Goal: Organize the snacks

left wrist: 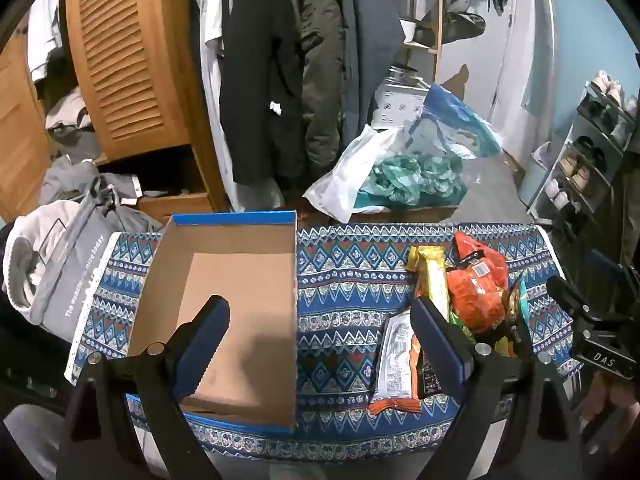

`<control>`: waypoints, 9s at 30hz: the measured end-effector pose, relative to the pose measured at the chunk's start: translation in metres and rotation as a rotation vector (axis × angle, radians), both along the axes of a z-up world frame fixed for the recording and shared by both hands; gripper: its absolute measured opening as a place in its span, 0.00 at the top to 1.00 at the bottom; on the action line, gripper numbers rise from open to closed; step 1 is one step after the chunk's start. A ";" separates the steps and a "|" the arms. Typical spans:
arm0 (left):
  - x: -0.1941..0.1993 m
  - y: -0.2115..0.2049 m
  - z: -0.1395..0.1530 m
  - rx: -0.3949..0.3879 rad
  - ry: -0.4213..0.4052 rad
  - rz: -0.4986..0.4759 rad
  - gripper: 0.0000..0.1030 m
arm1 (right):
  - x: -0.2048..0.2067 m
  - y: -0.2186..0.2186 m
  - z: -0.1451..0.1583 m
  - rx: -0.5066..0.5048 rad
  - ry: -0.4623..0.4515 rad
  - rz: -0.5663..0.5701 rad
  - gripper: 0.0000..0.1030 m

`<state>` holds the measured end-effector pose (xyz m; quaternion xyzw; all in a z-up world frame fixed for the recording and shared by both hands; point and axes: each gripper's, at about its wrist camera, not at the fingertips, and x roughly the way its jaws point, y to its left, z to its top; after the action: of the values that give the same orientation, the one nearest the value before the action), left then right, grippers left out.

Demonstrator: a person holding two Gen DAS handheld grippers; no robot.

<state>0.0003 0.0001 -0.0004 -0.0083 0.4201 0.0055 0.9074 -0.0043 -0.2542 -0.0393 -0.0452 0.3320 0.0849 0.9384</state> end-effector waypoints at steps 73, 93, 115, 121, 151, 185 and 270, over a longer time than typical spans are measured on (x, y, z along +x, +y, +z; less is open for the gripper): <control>-0.004 -0.007 -0.006 -0.002 0.000 -0.005 0.10 | 0.000 -0.005 -0.005 0.022 0.029 -0.004 0.02; -0.004 -0.007 -0.006 -0.003 0.002 -0.006 0.10 | -0.004 -0.009 -0.011 0.021 0.035 -0.011 0.02; 0.025 -0.028 -0.063 -0.012 0.215 -0.065 0.10 | 0.033 -0.068 -0.035 0.012 0.226 -0.184 0.02; 0.037 -0.043 -0.077 -0.030 0.258 -0.104 0.10 | 0.049 -0.086 -0.053 -0.003 0.287 -0.236 0.03; 0.089 -0.082 -0.190 -0.062 0.545 -0.137 0.10 | 0.102 -0.112 -0.170 0.118 0.655 -0.294 0.23; 0.087 -0.061 -0.192 -0.142 0.504 -0.125 0.64 | 0.080 -0.117 -0.141 0.117 0.558 -0.259 0.84; 0.016 0.168 -0.100 -0.327 0.204 0.313 0.51 | 0.078 0.273 -0.050 0.198 0.460 0.370 0.52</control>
<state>0.0162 0.1680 -0.1005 -0.2193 0.4985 0.0788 0.8350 0.0733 0.0188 -0.0897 0.0070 0.5121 0.2941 0.8070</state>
